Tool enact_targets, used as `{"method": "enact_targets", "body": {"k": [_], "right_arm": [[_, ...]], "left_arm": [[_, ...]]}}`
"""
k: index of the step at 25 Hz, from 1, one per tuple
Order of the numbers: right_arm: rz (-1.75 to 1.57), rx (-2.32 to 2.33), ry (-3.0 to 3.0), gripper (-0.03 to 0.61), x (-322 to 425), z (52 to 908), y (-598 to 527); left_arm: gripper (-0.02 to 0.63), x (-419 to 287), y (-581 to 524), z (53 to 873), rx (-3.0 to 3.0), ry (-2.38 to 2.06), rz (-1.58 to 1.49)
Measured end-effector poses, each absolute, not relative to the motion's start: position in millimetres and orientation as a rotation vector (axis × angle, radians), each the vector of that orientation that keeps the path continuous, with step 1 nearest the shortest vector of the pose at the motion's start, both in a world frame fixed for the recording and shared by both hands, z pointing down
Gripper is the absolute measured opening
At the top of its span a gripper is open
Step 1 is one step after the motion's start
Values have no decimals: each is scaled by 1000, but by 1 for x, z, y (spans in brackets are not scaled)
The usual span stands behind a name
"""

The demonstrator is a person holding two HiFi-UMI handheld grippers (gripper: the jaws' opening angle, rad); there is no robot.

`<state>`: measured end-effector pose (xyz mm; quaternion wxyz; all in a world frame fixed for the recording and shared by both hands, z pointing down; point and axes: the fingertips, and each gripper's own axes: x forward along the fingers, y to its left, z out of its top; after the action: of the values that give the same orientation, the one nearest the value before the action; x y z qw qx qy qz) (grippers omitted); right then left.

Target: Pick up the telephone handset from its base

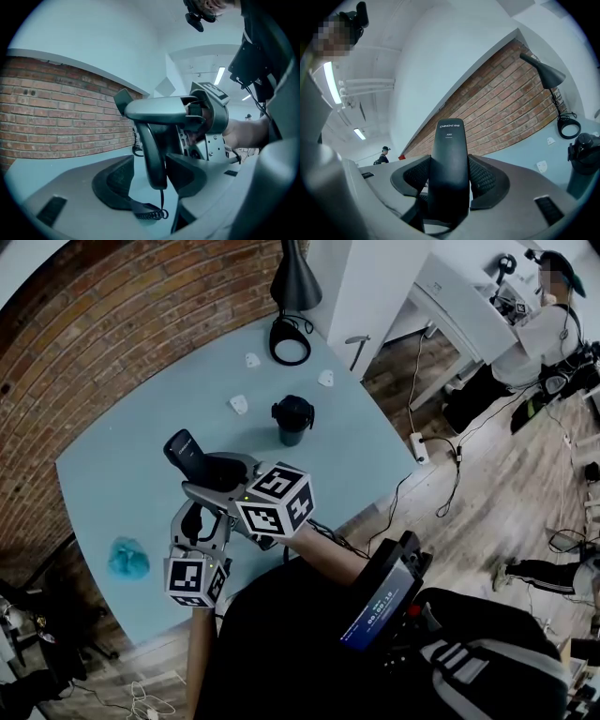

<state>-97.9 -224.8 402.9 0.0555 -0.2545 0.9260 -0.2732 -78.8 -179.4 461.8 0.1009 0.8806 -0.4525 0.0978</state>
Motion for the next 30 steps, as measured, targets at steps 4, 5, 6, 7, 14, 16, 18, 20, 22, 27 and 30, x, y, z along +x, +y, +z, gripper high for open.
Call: {"method": "enact_targets", "body": {"k": [4, 5, 6, 7, 14, 16, 18, 20, 22, 27, 30], "right_arm": [[-763, -750, 2855, 245, -104, 400, -220], [-752, -744, 2865, 245, -105, 400, -220], [-744, -738, 2873, 245, -106, 400, -221], [-739, -733, 2881, 245, -106, 401, -221], [-638, -663, 2933, 245, -113, 402, -212], [-570, -639, 2968, 245, -116, 401, -207], [-490, -613, 3012, 247, -120, 401, -202], [-391, -576, 3064, 245, -125, 400, -195], [-291, -538, 3109, 242, -129, 399, -188], [-241, -496, 3121, 242, -131, 395, -186], [-199, -465, 3142, 244, -131, 393, -182]], "left_arm": [[190, -78, -179, 462, 2605, -1337, 295], [161, -77, -180, 462, 2604, -1333, 291], [161, -77, -180, 463, 2598, -1331, 288], [158, -78, -181, 464, 2592, -1329, 287], [147, -88, -176, 476, 2570, -1341, 360], [147, -89, -174, 478, 2571, -1344, 375], [147, -90, -174, 480, 2567, -1341, 372], [146, -92, -174, 482, 2558, -1333, 369], [146, -94, -174, 483, 2556, -1336, 367], [144, -97, -174, 477, 2557, -1375, 322], [144, -97, -173, 477, 2559, -1390, 295]]}}
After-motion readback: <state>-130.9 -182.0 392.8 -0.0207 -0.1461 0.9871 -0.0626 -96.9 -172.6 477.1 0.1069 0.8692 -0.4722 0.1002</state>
